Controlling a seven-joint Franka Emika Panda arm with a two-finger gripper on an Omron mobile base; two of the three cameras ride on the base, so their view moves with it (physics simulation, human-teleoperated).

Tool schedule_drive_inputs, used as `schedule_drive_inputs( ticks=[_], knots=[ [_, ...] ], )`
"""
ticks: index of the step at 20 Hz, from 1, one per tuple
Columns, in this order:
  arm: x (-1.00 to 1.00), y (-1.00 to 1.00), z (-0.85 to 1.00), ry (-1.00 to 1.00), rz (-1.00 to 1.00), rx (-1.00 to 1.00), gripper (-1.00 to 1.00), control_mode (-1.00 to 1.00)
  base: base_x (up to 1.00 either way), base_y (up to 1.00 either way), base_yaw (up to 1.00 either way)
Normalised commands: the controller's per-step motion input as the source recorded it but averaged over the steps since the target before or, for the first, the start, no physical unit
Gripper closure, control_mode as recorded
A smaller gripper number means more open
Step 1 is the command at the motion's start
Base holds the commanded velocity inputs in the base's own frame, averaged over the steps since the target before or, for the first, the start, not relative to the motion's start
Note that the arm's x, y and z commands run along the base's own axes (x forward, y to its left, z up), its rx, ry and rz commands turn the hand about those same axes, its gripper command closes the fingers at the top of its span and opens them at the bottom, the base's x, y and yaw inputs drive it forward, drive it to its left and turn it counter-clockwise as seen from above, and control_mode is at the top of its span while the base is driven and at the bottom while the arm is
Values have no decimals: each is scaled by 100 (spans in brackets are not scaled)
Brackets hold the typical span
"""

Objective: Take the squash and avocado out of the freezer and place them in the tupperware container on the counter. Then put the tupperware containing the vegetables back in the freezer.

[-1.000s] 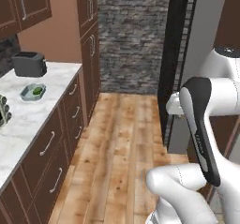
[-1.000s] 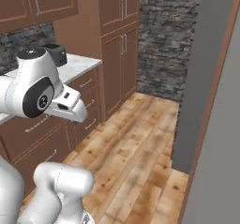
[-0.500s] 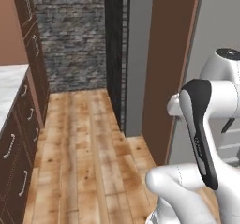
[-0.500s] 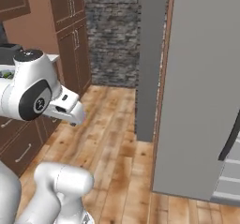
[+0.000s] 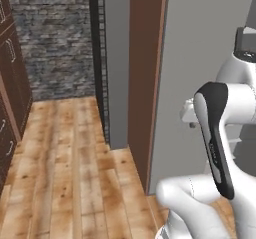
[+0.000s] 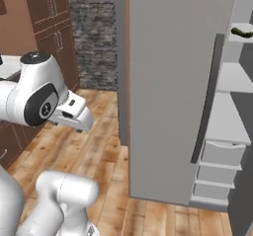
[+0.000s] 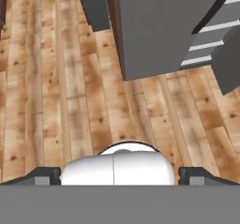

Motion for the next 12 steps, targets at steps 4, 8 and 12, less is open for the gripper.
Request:
schedule_drive_inputs(
  ticks=[4,8,12],
  knots=[
    [0,0,0,0,0,0,-100,100,14,-100,0],
    [0,0,0,0,0,0,-100,100,35,-96,0],
    [0,0,0,0,0,0,-100,100,33,-91,-4]
  ],
)
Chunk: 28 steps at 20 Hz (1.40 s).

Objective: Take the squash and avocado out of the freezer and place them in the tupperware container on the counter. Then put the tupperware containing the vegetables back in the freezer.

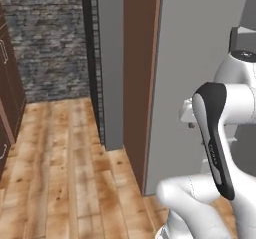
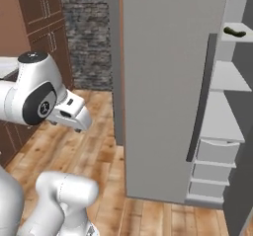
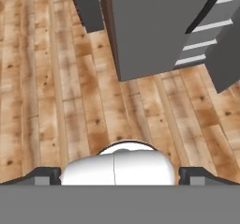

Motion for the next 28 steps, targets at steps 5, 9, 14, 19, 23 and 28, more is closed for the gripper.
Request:
schedule_drive_inputs(
  ticks=[5,9,14,19,23,28],
  knots=[
    [0,0,0,0,0,0,-100,100,90,-37,-12],
    [0,0,0,0,0,0,-100,100,100,-16,-9],
    [0,0,0,0,0,0,-100,100,35,-38,-3],
    [0,0,0,0,0,0,-100,100,11,-72,0],
    [0,0,0,0,0,0,-100,100,23,-76,0],
    [0,0,0,0,0,0,-100,100,14,-73,0]
  ],
)
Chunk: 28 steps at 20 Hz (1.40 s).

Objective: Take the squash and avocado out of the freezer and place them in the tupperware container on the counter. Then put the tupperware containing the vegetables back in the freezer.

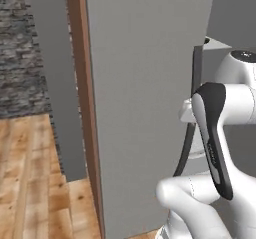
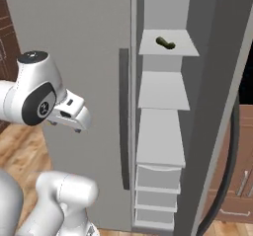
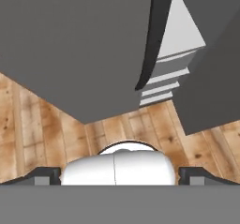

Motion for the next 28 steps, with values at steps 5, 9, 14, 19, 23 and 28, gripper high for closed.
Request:
schedule_drive_inputs(
  ticks=[5,9,14,19,23,28],
  knots=[
    [0,0,0,0,0,0,-100,100,43,-55,0],
    [0,0,0,0,0,0,-100,100,51,-53,0],
    [0,0,0,0,0,0,-100,100,46,-53,0],
    [0,0,0,0,0,0,-100,100,67,-37,0],
    [0,0,0,0,0,0,-100,100,72,-35,2],
    [0,0,0,0,0,0,-100,100,61,-39,18]
  ],
)
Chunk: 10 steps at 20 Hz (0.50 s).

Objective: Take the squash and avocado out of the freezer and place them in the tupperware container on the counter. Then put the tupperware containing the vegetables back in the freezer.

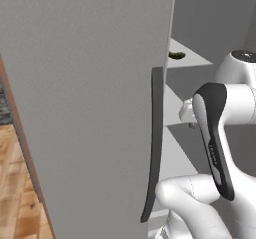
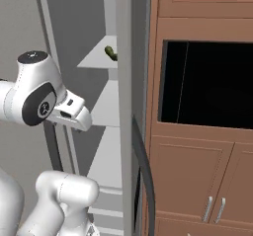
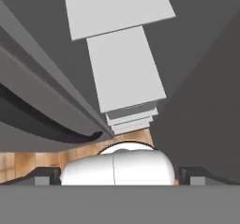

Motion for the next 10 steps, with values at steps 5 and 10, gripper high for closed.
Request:
schedule_drive_inputs(
  ticks=[5,10],
  knots=[
    [2,-17,31,-16,12,1,-100,-100,7,-6,5],
    [-3,-18,64,-32,8,0,-100,-100,0,0,0]
  ],
)
